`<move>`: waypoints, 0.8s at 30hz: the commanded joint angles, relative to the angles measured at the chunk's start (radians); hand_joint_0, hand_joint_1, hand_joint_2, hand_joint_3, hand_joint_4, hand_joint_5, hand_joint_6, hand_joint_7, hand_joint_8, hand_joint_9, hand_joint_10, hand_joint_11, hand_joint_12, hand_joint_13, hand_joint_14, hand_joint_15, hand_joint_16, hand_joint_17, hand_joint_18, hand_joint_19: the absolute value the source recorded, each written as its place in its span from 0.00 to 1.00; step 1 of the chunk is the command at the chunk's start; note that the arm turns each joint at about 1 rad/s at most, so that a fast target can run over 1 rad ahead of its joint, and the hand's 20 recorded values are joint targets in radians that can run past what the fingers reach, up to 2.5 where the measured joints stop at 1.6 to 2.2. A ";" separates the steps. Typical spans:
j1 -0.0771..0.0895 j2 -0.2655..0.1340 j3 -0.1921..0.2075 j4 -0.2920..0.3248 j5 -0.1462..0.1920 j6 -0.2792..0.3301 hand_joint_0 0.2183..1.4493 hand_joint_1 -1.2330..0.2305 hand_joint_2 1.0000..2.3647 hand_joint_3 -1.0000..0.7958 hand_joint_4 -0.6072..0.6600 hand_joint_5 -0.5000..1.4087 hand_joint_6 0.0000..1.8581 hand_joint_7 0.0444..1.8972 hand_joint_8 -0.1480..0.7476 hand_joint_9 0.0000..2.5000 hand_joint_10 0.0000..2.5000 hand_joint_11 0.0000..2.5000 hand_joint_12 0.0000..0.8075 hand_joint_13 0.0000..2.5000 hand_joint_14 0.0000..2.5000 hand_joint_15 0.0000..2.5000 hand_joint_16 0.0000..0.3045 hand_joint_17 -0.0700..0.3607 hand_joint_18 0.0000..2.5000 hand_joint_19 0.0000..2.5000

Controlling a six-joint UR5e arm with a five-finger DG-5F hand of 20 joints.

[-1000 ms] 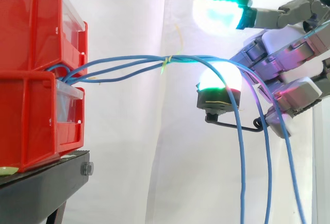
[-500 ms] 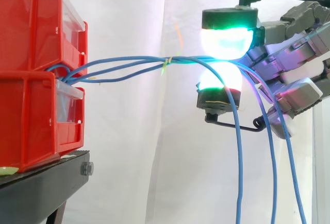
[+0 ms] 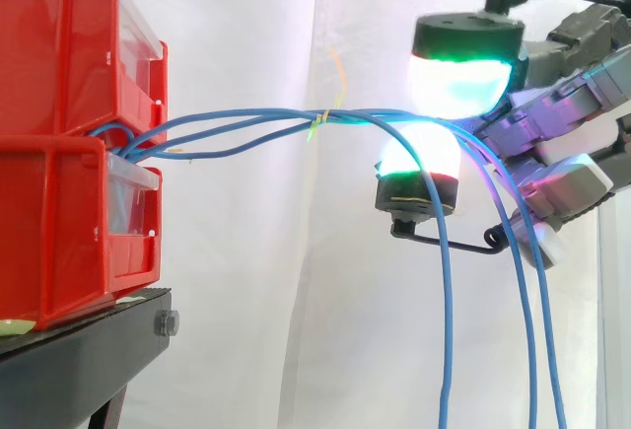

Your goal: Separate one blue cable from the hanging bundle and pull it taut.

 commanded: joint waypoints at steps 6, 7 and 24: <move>0.001 0.000 0.000 0.001 0.000 0.000 0.24 0.59 0.00 0.28 0.59 0.34 0.27 0.69 0.37 0.85 0.01 0.20 0.36 0.58 0.01 0.22 0.24 0.55 0.43 0.21; 0.000 0.001 0.000 0.001 0.000 0.000 0.27 0.60 0.00 0.28 0.59 0.34 0.27 0.69 0.35 0.85 0.01 0.20 0.35 0.58 0.01 0.23 0.24 0.54 0.42 0.22; 0.001 0.001 -0.002 0.001 0.000 0.000 0.43 0.39 0.01 0.38 0.57 0.34 0.27 0.69 0.34 0.85 0.01 0.22 0.35 0.58 0.01 0.23 0.22 0.51 0.43 0.23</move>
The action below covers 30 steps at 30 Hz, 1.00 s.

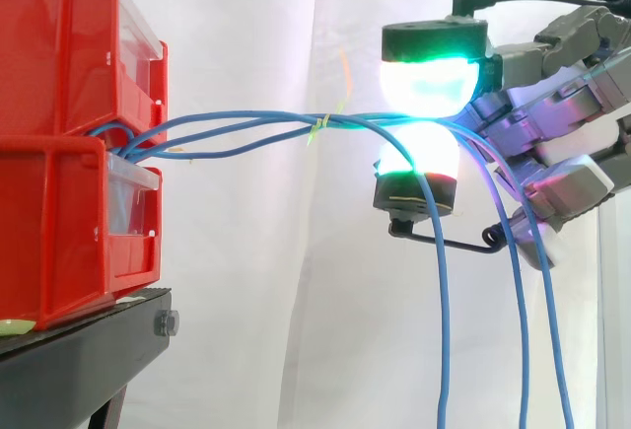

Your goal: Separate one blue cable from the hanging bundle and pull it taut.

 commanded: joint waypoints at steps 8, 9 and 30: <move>-0.001 -0.001 -0.002 0.003 0.000 0.000 0.40 0.25 0.01 0.37 0.54 0.34 0.27 0.69 0.37 0.84 0.01 0.22 0.36 0.57 0.01 0.23 0.22 0.52 0.42 0.21; 0.000 -0.001 -0.002 0.003 0.000 0.000 0.40 0.23 0.01 0.34 0.54 0.34 0.27 0.68 0.37 0.84 0.01 0.22 0.35 0.57 0.01 0.23 0.22 0.52 0.42 0.21; 0.000 -0.001 -0.002 0.009 0.000 -0.002 0.37 0.53 0.00 0.28 0.57 0.34 0.27 0.68 0.28 0.85 0.01 0.19 0.34 0.58 0.01 0.23 0.23 0.52 0.41 0.22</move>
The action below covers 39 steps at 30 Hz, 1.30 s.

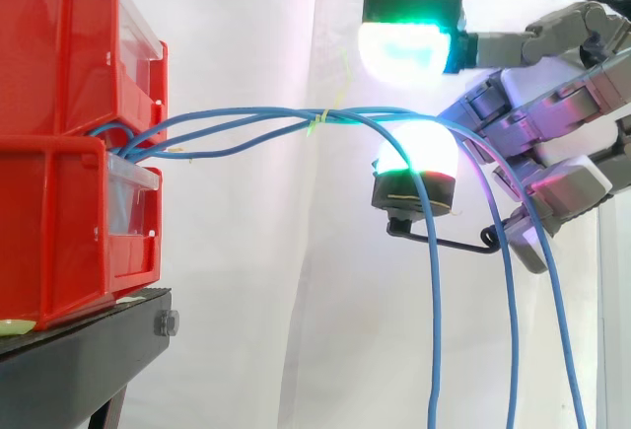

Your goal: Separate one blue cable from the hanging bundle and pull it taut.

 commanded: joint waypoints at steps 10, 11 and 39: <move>0.000 0.000 -0.001 0.003 0.000 -0.001 0.43 0.40 0.01 0.37 0.58 0.34 0.27 0.68 0.29 0.85 0.01 0.21 0.36 0.58 0.01 0.23 0.22 0.52 0.42 0.23; 0.000 0.001 -0.001 0.003 0.000 -0.001 0.43 0.40 0.01 0.38 0.58 0.34 0.27 0.69 0.31 0.85 0.01 0.21 0.36 0.58 0.01 0.23 0.22 0.51 0.42 0.23; 0.002 0.000 -0.001 0.006 0.011 -0.001 0.28 0.33 0.00 0.28 0.56 0.34 0.27 0.68 0.35 0.84 0.01 0.21 0.35 0.57 0.01 0.23 0.23 0.53 0.43 0.21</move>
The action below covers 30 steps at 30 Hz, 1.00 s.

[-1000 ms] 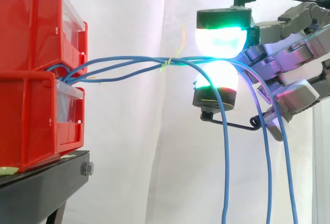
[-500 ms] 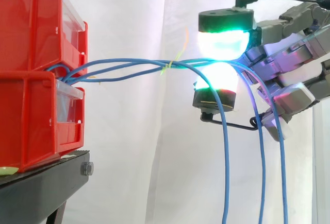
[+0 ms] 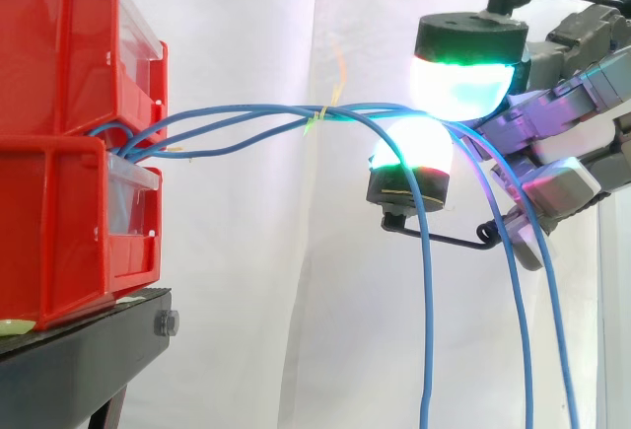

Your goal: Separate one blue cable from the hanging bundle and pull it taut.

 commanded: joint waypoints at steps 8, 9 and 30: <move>0.000 -0.001 0.000 0.000 0.000 0.000 0.32 0.54 0.00 0.28 0.57 0.34 0.27 0.68 0.36 0.84 0.01 0.20 0.34 0.57 0.01 0.23 0.23 0.53 0.41 0.21; 0.000 -0.001 0.000 0.001 0.000 0.000 0.33 0.53 0.00 0.28 0.57 0.34 0.27 0.69 0.36 0.84 0.01 0.20 0.34 0.57 0.01 0.23 0.23 0.53 0.41 0.21; 0.000 -0.001 0.000 0.006 0.000 0.000 0.41 0.31 0.01 0.43 0.57 0.34 0.27 0.69 0.41 0.84 0.01 0.22 0.35 0.56 0.01 0.23 0.23 0.53 0.41 0.21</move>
